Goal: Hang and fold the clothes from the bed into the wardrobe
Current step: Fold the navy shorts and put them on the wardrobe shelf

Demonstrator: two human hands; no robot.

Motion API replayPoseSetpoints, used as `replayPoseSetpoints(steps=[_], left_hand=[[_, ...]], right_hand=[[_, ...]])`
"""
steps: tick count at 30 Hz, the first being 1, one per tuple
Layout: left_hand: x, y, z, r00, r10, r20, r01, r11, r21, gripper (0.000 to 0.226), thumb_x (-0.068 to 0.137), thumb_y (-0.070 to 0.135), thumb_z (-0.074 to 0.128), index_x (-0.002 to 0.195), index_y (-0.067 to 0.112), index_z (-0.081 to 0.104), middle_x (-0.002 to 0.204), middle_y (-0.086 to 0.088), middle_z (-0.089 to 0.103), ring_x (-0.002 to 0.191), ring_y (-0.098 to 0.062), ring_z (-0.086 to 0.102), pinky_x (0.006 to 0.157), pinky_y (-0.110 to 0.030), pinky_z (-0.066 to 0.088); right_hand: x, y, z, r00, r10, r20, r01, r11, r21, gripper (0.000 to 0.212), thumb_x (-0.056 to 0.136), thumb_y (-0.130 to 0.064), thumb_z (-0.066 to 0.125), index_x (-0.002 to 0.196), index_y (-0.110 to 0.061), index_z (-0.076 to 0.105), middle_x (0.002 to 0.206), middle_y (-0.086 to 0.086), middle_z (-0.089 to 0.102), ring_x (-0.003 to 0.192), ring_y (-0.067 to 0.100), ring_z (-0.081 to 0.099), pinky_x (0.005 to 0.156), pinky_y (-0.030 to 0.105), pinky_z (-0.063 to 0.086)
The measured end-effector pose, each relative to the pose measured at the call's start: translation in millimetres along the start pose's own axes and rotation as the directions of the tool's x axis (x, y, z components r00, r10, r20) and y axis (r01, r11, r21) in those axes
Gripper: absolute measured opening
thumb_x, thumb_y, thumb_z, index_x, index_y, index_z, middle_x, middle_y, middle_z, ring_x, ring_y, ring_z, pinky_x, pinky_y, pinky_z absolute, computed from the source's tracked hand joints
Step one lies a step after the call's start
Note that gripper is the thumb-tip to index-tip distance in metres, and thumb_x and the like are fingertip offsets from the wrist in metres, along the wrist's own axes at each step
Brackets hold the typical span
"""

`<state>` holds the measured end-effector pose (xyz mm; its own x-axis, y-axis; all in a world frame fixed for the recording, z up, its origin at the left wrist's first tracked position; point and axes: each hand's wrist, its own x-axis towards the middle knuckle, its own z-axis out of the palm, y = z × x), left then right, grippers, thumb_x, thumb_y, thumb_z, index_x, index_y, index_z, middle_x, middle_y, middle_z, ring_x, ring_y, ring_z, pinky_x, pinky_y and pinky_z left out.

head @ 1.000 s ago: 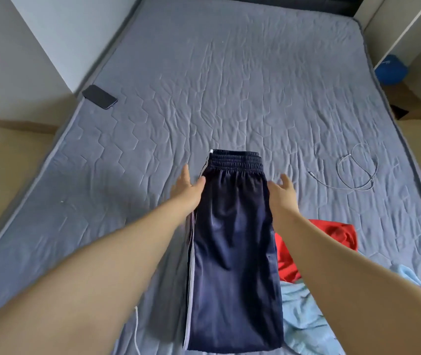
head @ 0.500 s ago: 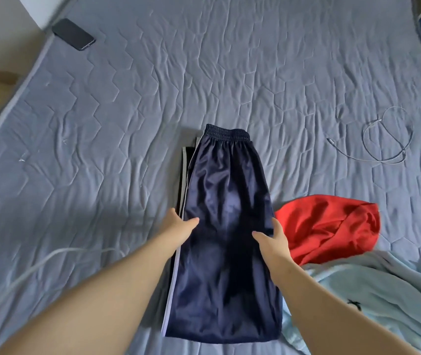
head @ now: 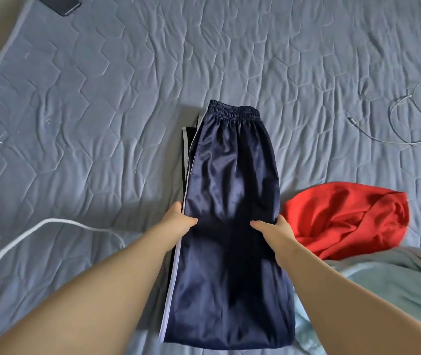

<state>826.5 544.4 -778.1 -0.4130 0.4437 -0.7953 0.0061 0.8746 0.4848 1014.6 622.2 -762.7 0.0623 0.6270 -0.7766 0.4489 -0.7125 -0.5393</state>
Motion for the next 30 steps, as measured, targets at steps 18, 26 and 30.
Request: replayPoseSetpoints(steps=[18,26,30], left_hand=[[-70,64,-65,0.987,0.154,-0.051,-0.162,0.963,-0.214,0.037,0.086,0.000,0.059,0.121,0.008,0.055,0.115,-0.012,0.062,0.097,-0.024,0.057,0.078,-0.028,0.046],[-156,123,-118,0.955,0.272,-0.122,-0.295,0.922,-0.253,0.036,0.084,0.003,0.063,0.118,0.013,0.059,0.106,-0.009,0.063,0.095,-0.022,0.056,0.084,-0.030,0.043],[-187,149,-136,0.915,0.344,-0.212,-0.395,0.869,-0.298,0.030,0.082,0.003,0.066,0.109,0.014,0.062,0.089,-0.003,0.064,0.076,-0.016,0.059,0.068,-0.024,0.043]], right_hand=[[-83,-79,-27,0.998,-0.007,0.059,-0.004,0.983,0.184,0.021,0.071,0.012,0.055,0.078,-0.009,0.057,0.071,0.008,0.058,0.065,0.023,0.054,0.056,0.027,0.045],[-162,-142,-72,0.983,-0.181,-0.002,0.179,0.969,0.169,0.019,0.076,0.005,0.066,0.086,-0.006,0.055,0.072,0.009,0.054,0.076,0.024,0.054,0.062,0.029,0.043],[-189,-168,-81,0.958,-0.285,-0.028,0.282,0.926,0.249,0.018,0.075,0.005,0.067,0.078,-0.010,0.057,0.069,0.007,0.058,0.066,0.020,0.055,0.055,0.025,0.040]])
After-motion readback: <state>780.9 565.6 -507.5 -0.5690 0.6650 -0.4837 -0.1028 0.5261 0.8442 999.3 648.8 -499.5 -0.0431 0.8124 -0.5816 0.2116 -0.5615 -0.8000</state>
